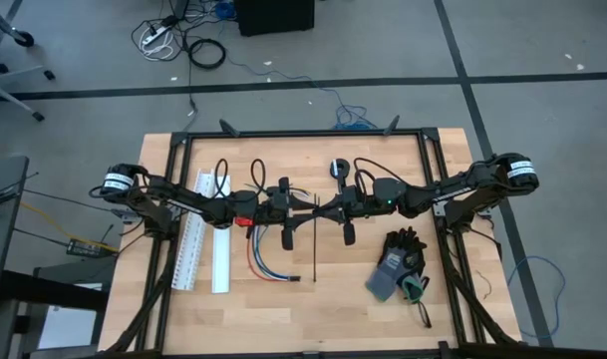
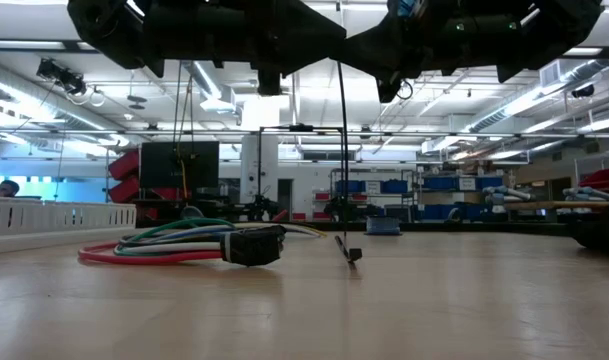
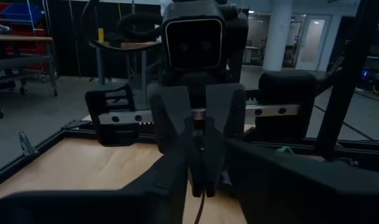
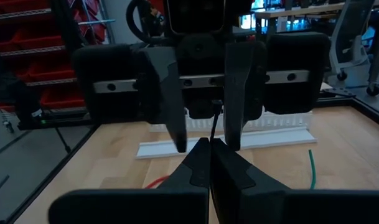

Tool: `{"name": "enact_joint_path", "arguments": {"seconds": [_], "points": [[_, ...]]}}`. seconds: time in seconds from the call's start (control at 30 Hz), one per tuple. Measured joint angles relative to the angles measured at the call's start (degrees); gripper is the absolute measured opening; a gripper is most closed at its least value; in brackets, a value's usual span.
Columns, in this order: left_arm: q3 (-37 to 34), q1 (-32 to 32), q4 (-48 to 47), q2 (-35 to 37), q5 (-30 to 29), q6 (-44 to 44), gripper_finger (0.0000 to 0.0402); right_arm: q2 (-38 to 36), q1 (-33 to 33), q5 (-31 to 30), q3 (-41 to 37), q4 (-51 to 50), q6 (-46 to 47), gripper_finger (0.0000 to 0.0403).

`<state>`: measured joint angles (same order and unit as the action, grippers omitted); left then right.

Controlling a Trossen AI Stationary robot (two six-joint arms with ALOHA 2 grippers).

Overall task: Ziptie cables
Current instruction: Wrap the cables together using a ziptie

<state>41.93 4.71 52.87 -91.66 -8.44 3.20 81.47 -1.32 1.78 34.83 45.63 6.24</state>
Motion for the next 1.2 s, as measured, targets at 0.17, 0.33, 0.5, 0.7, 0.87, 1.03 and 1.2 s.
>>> {"name": "enact_joint_path", "arguments": {"seconds": [0.17, 0.33, 0.5, 0.7, 0.87, 1.03, 1.2], "points": [[0.0, 0.0, 0.02, 0.0, -0.03, -0.15, 0.0067, 0.0, -0.02, 0.01, 0.0, -0.02, -0.02, 0.0], [0.0, 0.0, 0.06, 0.0, -0.03, -0.19, 0.0054, 0.0, -0.02, 0.0, 0.0, -0.01, -0.28, 0.0], [0.0, 0.0, 0.08, 0.0, 0.0, -0.2, 0.0044, 0.0, -0.02, 0.0, 0.0, 0.06, -0.48, 0.0], [0.02, 0.0, 0.52, 0.0, 0.0, -1.09, 0.0044, 0.0, -0.02, -0.37, 0.0, 1.27, -0.97, 0.0], [0.02, -0.04, 0.63, 0.02, -0.22, -1.49, 0.0044, 0.0, -0.02, -1.63, 0.0, 1.51, -1.84, 0.0], [0.04, -0.04, 0.65, 0.02, -0.2, -1.49, 0.0044, -0.17, -0.02, -1.86, -0.02, 1.64, -2.3, 0.0], [0.04, -0.04, 1.52, 0.02, -0.18, -1.51, 0.0044, -0.35, -0.02, -2.03, -0.02, 2.16, -3.12, 0.0]]}}
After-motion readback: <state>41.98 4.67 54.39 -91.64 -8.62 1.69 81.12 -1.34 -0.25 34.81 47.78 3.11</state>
